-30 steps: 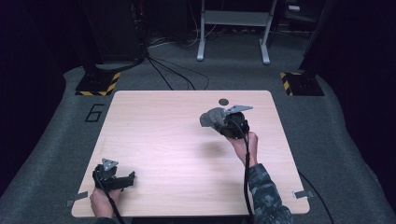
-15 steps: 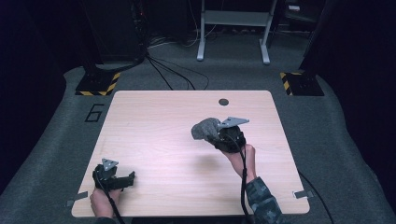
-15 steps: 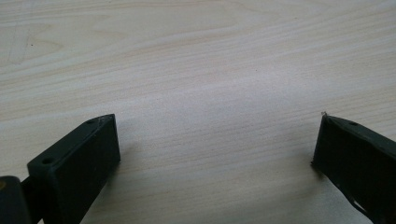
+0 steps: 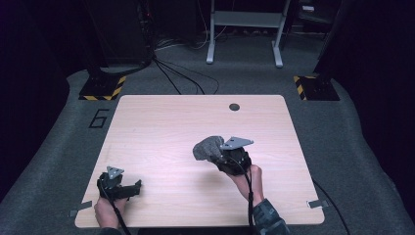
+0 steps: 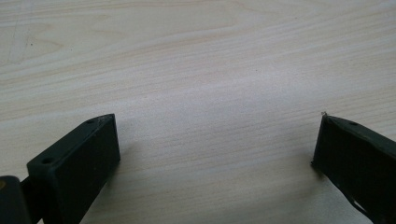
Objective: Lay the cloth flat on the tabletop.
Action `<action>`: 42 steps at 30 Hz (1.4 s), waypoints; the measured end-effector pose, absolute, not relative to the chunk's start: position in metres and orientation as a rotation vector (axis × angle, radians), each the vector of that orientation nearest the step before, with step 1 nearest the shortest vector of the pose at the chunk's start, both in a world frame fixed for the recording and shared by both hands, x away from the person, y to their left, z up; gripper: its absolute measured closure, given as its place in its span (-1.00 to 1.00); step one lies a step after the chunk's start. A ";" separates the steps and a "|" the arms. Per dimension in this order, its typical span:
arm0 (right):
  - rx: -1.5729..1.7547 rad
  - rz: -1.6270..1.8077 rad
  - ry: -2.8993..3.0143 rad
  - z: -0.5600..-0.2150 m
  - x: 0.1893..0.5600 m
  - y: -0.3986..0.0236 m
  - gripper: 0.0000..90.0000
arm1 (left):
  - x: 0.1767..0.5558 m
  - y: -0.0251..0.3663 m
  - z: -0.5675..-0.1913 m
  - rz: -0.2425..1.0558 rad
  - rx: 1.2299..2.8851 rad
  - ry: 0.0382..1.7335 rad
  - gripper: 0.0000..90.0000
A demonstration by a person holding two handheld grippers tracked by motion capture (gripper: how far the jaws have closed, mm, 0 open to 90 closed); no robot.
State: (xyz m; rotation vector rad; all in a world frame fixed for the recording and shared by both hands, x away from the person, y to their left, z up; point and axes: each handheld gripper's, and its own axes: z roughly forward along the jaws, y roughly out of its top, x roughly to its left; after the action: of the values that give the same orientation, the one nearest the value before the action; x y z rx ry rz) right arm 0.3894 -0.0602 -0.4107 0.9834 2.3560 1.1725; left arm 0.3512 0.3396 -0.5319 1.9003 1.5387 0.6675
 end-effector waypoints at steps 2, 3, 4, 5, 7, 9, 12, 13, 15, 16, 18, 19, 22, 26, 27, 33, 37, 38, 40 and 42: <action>0.984 1.186 2.358 -0.415 0.387 -0.059 0.55 | 0.351 0.340 -0.532 0.667 1.900 1.539 -0.99; 0.995 1.185 2.359 -0.417 0.386 -0.058 0.55 | 0.351 0.340 -0.532 0.667 1.900 1.539 -0.99; 0.998 1.181 2.361 -0.420 0.384 -0.057 0.55 | 0.351 0.340 -0.532 0.668 1.900 1.539 -0.99; 1.002 1.178 2.364 -0.423 0.383 -0.056 0.55 | 0.351 0.340 -0.532 0.667 1.900 1.539 -0.99; 1.016 1.174 2.374 -0.430 0.380 -0.054 0.55 | 0.351 0.340 -0.532 0.669 1.901 1.537 -0.99; 1.017 1.153 2.392 -0.436 0.379 -0.051 0.55 | 0.351 0.340 -0.532 0.668 1.900 1.537 -0.99; 1.025 1.139 2.408 -0.444 0.377 -0.047 0.54 | 0.351 0.340 -0.532 0.668 1.900 1.537 -0.99; 1.022 1.139 2.412 -0.447 0.376 -0.047 0.54 | 0.351 0.340 -0.532 0.668 1.900 1.537 -0.99; 1.034 1.134 2.417 -0.451 0.375 -0.046 0.54 | 0.351 0.340 -0.532 0.668 1.901 1.537 -0.99; 1.037 1.137 2.420 -0.454 0.374 -0.046 0.54 | 0.351 0.340 -0.532 0.668 1.901 1.537 -0.99; 1.053 1.126 2.424 -0.459 0.372 -0.044 0.54 | 0.351 0.340 -0.532 0.667 1.900 1.538 -0.99; 1.048 1.119 2.428 -0.461 0.371 -0.043 0.54 | 0.351 0.340 -0.532 0.667 1.900 1.537 -0.99; 1.047 1.102 2.431 -0.468 0.368 -0.039 0.53 | 0.351 0.339 -0.532 0.668 1.889 1.540 -0.99; 1.039 1.057 2.462 -0.481 0.368 -0.034 0.34 | 0.352 0.339 -0.532 0.661 1.890 1.537 -0.99; 1.039 1.043 2.469 -0.484 0.369 -0.034 0.14 | 0.352 0.340 -0.532 0.660 1.891 1.532 -0.99; 1.055 1.126 2.478 -0.475 0.367 -0.045 -0.54 | 0.353 0.339 -0.531 0.619 1.862 1.545 -1.00; 1.092 1.189 2.428 -0.460 0.365 -0.065 -0.63 | 0.353 0.328 -0.524 0.570 1.874 1.515 -0.99; 1.098 1.190 2.412 -0.457 0.366 -0.070 -0.64 | 0.353 0.323 -0.521 0.565 1.875 1.502 -0.99; 1.131 1.194 2.385 -0.454 0.368 -0.081 -0.65 | 0.353 0.315 -0.515 0.554 1.897 1.466 -0.99; 1.156 1.198 2.362 -0.453 0.371 -0.090 -0.64 | 0.354 0.306 -0.507 0.540 1.902 1.431 -0.99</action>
State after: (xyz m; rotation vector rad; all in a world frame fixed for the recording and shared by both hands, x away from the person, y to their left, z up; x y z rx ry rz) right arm 0.3709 -0.0895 -0.4526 1.1557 2.3621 1.1976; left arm 0.3540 0.3060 -0.5074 1.9023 1.4310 0.5399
